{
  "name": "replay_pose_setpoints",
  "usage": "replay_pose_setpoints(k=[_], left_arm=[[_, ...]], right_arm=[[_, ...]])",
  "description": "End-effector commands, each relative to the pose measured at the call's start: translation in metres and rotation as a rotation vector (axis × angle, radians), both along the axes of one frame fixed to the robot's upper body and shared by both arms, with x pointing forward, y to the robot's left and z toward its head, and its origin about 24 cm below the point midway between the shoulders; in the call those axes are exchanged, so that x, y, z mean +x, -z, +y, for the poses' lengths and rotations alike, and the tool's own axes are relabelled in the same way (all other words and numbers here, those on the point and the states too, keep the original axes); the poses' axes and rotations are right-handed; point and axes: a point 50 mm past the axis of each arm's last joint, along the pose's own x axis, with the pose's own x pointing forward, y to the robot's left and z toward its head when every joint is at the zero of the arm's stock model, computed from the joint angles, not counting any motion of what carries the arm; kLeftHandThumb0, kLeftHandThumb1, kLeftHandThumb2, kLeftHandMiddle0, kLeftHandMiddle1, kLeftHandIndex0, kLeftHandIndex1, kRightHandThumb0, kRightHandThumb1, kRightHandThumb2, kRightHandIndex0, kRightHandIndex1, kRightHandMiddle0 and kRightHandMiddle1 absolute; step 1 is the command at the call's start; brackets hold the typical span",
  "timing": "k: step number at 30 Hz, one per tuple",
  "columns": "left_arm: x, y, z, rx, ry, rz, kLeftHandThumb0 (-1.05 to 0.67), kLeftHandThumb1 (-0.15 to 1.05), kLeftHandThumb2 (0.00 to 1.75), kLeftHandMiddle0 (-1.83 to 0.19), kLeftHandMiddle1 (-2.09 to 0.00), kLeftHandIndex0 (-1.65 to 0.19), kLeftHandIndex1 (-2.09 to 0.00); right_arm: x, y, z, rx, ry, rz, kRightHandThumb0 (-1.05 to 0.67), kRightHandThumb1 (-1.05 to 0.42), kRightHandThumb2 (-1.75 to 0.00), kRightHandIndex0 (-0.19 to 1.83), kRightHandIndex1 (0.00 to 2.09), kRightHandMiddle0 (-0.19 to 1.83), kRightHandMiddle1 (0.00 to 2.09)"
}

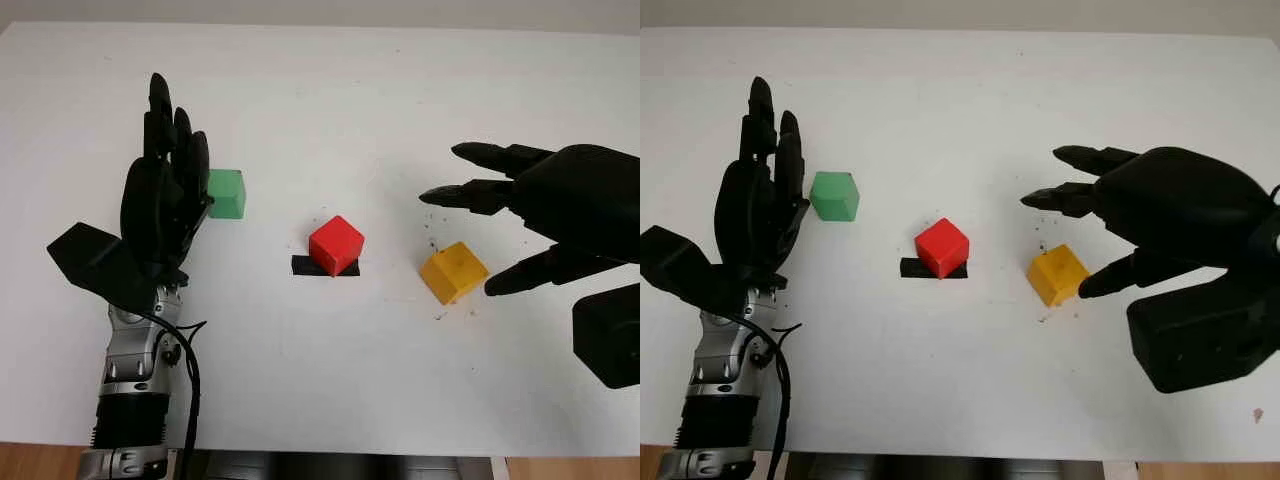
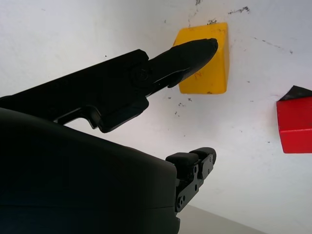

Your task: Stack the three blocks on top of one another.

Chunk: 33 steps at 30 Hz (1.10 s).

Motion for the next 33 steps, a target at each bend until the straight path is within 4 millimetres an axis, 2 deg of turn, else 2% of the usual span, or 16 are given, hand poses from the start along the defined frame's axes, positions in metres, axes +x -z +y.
replay_pose_setpoints(k=[1, 9, 18, 19, 20, 21, 23, 33], left_arm=[[0.0, -0.003, 0.0, 0.01, -0.009, -0.012, -0.68, 1.05, 0.55, 0.19, 0.0, 0.19, 0.0], [-0.001, -0.002, 0.001, 0.006, -0.015, -0.01, -0.69, 1.05, 0.54, 0.19, 0.0, 0.19, 0.0], [-0.003, -0.002, 0.004, 0.029, -0.013, -0.017, -0.68, 1.05, 0.55, 0.19, 0.0, 0.19, 0.0], [-0.002, -0.001, 0.004, 0.03, -0.013, -0.017, -0.67, 1.05, 0.55, 0.19, 0.0, 0.19, 0.0], [-0.002, -0.001, 0.004, 0.031, -0.015, -0.018, -0.67, 1.05, 0.55, 0.19, 0.0, 0.19, 0.0], [-0.002, -0.001, 0.005, 0.032, -0.018, -0.018, -0.68, 1.05, 0.55, 0.19, 0.0, 0.19, 0.0], [-0.002, -0.001, 0.005, 0.031, -0.018, -0.02, -0.67, 1.05, 0.55, 0.19, 0.0, 0.19, 0.0], [-0.003, -0.001, 0.005, 0.022, -0.023, -0.019, -0.68, 1.05, 0.53, 0.19, 0.0, 0.19, 0.0]], right_arm=[[0.0, 0.008, -0.002, 0.011, -0.005, 0.006, -0.71, -0.93, -0.05, 0.06, 0.05, 0.35, 0.1], [0.003, 0.029, -0.011, 0.046, -0.019, -0.059, -0.64, -0.91, -0.05, 0.11, 0.07, 0.43, 0.14], [0.009, 0.034, -0.01, 0.026, 0.002, -0.023, -0.63, -0.91, -0.05, 0.12, 0.07, 0.46, 0.22], [0.009, 0.035, -0.01, 0.026, 0.003, -0.021, -0.63, -0.91, -0.05, 0.13, 0.07, 0.45, 0.24], [0.009, 0.035, -0.009, 0.021, 0.004, -0.018, -0.63, -0.91, -0.05, 0.14, 0.07, 0.39, 0.36], [0.009, 0.035, -0.009, 0.017, 0.004, -0.016, -0.62, -0.9, -0.05, 0.14, 0.06, 0.3, 0.56], [0.009, 0.036, -0.009, 0.016, 0.003, -0.014, -0.62, -0.9, -0.05, 0.15, 0.06, 0.24, 0.7], [0.01, 0.038, -0.005, 0.086, -0.005, -0.042, -0.51, -0.9, -0.06, 0.24, 0.09, 0.31, 0.87]])
